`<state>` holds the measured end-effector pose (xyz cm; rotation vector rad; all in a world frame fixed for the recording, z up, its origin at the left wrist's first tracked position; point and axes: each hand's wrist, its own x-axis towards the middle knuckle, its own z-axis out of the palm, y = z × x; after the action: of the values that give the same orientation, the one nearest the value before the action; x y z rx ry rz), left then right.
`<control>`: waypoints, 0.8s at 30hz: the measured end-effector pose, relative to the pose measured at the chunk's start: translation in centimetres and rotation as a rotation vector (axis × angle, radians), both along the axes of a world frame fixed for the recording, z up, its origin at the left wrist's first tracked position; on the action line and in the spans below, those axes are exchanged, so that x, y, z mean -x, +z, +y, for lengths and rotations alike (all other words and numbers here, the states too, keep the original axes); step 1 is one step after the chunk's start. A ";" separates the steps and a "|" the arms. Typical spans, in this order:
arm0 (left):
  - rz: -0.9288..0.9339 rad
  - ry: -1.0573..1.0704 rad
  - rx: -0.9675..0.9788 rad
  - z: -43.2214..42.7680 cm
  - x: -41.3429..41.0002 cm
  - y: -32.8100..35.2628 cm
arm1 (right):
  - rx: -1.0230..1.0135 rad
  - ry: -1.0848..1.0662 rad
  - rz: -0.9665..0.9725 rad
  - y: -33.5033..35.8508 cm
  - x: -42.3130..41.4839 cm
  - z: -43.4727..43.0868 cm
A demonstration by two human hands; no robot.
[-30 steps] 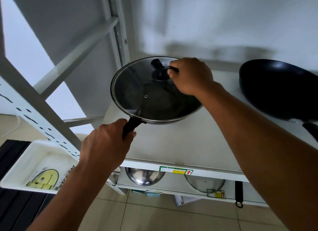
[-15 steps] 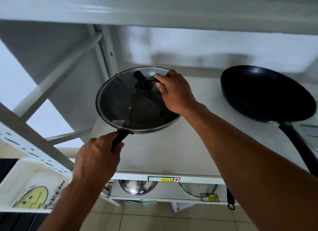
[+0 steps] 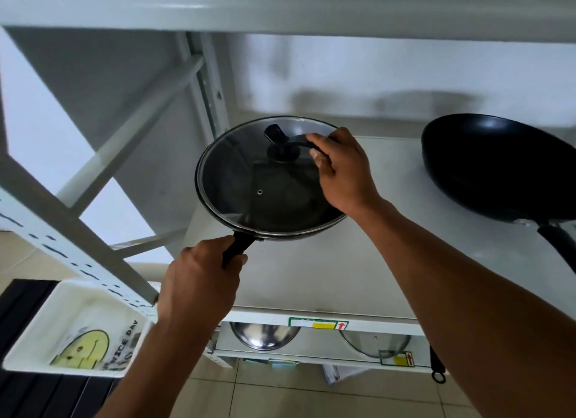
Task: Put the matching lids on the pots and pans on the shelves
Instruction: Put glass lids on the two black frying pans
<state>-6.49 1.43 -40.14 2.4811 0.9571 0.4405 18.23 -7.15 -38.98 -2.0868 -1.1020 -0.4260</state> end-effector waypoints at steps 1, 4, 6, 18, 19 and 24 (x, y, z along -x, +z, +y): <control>-0.013 0.002 0.017 -0.1 0.1 0.0 | -0.008 0.003 0.004 -0.1 -0.1 0.0; -0.028 0.015 0.052 0.0 0.0 0.0 | -0.009 -0.006 0.019 0.0 -0.5 0.3; -0.026 0.015 0.045 0.3 0.0 -0.1 | -0.012 0.006 0.025 0.3 -0.5 0.5; -0.017 0.019 0.050 0.4 0.1 0.4 | 0.007 0.028 0.001 0.3 0.0 0.8; -0.017 0.018 0.053 0.4 0.2 0.5 | 0.015 0.025 -0.003 0.3 0.1 0.9; 0.000 0.022 0.053 0.4 0.2 0.7 | 0.029 0.033 0.010 1.0 -0.2 0.7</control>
<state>-6.69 1.86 -39.43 2.4251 0.9845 0.4168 18.43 -6.42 -38.01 -2.0908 -1.1408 -0.3856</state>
